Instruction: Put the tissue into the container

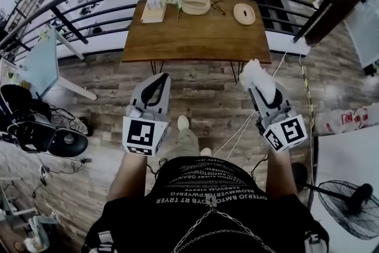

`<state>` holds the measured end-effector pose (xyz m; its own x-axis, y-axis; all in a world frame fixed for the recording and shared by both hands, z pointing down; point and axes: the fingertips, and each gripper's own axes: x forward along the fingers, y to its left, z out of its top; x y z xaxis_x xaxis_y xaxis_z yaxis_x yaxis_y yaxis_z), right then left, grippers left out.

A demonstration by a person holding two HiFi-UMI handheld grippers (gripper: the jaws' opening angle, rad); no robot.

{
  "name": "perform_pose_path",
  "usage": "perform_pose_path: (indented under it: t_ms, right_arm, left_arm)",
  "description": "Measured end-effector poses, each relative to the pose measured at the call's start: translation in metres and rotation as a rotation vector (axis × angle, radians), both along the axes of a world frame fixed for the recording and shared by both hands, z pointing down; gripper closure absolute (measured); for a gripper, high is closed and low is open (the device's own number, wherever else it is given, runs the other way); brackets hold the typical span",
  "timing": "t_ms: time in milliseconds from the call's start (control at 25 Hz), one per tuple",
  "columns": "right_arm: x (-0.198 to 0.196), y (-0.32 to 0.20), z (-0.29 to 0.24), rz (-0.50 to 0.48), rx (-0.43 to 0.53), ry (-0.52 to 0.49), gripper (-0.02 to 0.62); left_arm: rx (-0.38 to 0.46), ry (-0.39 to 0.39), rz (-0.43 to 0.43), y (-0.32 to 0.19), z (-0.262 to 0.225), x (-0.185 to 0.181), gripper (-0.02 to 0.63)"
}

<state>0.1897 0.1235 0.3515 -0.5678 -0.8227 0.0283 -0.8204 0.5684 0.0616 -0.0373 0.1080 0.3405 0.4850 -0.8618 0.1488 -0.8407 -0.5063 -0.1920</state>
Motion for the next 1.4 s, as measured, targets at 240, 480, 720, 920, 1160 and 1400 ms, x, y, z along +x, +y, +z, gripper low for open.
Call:
perform_pose_path:
  t_ms: [240,480,720,920,1160,1400]
  right_arm:
    - [-0.005,-0.031,0.005,0.001,-0.011,-0.004,0.476]
    - [0.000,-0.069,0.005,0.026,-0.022,-0.001,0.476]
    - [-0.002,-0.114,0.003,0.034,-0.032,0.000,0.476]
    - [-0.018,-0.155,0.001,0.027,-0.033,0.002,0.476]
    - [-0.039,-0.199,0.006,0.031,-0.053,0.008,0.476]
    - [-0.069,-0.243,-0.009,0.034,-0.032,0.029,0.476]
  left_arm:
    - [-0.012,-0.001,0.014,-0.028,0.005,0.004,0.577]
    - [-0.026,0.000,0.051,-0.071,0.006,0.015,0.577]
    - [-0.034,-0.007,0.069,-0.119,0.004,0.017,0.577]
    - [-0.046,-0.012,0.063,-0.159,0.007,0.000,0.577]
    - [-0.064,-0.009,0.062,-0.206,0.012,-0.022,0.577]
    - [-0.040,0.019,0.057,-0.250,-0.002,-0.056,0.577]
